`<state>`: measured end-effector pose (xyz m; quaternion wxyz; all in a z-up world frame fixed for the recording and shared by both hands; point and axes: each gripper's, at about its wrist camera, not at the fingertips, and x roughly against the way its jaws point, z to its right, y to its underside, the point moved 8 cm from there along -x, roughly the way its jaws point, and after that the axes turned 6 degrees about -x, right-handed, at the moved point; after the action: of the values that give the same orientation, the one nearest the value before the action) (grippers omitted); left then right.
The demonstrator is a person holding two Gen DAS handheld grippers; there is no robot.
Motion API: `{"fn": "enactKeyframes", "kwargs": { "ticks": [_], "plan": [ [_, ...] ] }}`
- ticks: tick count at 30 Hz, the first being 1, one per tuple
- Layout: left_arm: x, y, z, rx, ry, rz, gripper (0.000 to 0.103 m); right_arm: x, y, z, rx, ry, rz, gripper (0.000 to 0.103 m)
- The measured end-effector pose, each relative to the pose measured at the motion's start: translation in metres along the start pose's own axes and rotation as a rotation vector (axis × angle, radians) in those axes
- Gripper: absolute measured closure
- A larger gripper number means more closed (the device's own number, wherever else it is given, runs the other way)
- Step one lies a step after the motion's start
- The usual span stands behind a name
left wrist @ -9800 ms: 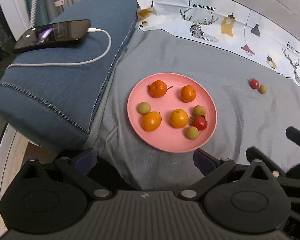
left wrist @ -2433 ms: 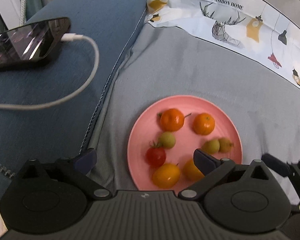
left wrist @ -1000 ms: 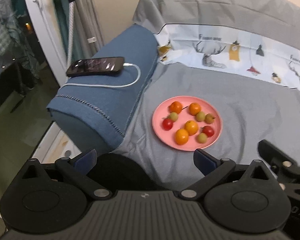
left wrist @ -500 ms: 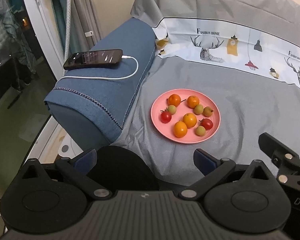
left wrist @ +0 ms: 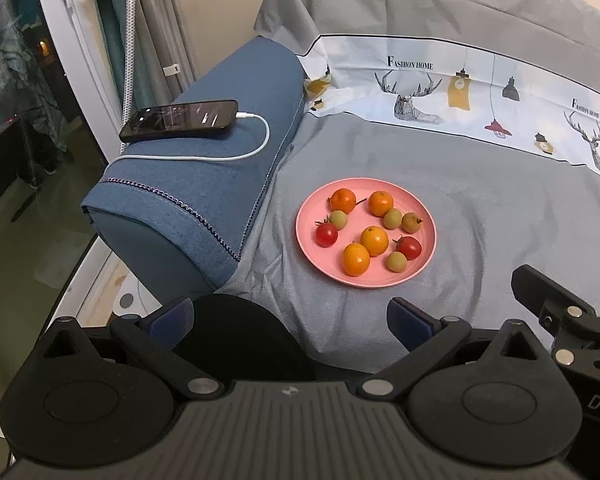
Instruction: Organize fruits
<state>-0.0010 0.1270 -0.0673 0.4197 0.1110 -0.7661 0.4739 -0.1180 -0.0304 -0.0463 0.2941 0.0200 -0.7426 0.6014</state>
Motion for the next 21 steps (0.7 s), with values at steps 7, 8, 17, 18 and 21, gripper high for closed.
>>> {"fn": "enactKeyframes", "kwargs": {
  "ticks": [7, 8, 17, 18, 21],
  "plan": [
    [-0.0002, 0.0009, -0.0017, 0.011, -0.001, -0.003, 0.0, 0.001, 0.0012, 0.0015, -0.003, 0.009, 0.006, 0.001],
    [-0.0001, 0.001, -0.0018, 0.011, -0.001, -0.003, 0.0, 0.0008, 0.0013, 0.0019, -0.004, 0.011, 0.006, 0.001],
    [0.0016, 0.0007, 0.0021, -0.003, 0.017, 0.013, 0.0, 0.0, 0.0013, 0.001, -0.004, -0.001, 0.008, 0.001],
    [0.0021, 0.0003, 0.0023, -0.005, 0.015, 0.02, 0.0, 0.0006, 0.0009, 0.0012, -0.001, 0.001, 0.015, 0.001],
    [0.0004, 0.001, 0.0038, -0.005, 0.027, 0.013, 0.0, 0.0012, 0.0009, 0.0022, -0.004, 0.006, 0.021, 0.001]
  ]
}}
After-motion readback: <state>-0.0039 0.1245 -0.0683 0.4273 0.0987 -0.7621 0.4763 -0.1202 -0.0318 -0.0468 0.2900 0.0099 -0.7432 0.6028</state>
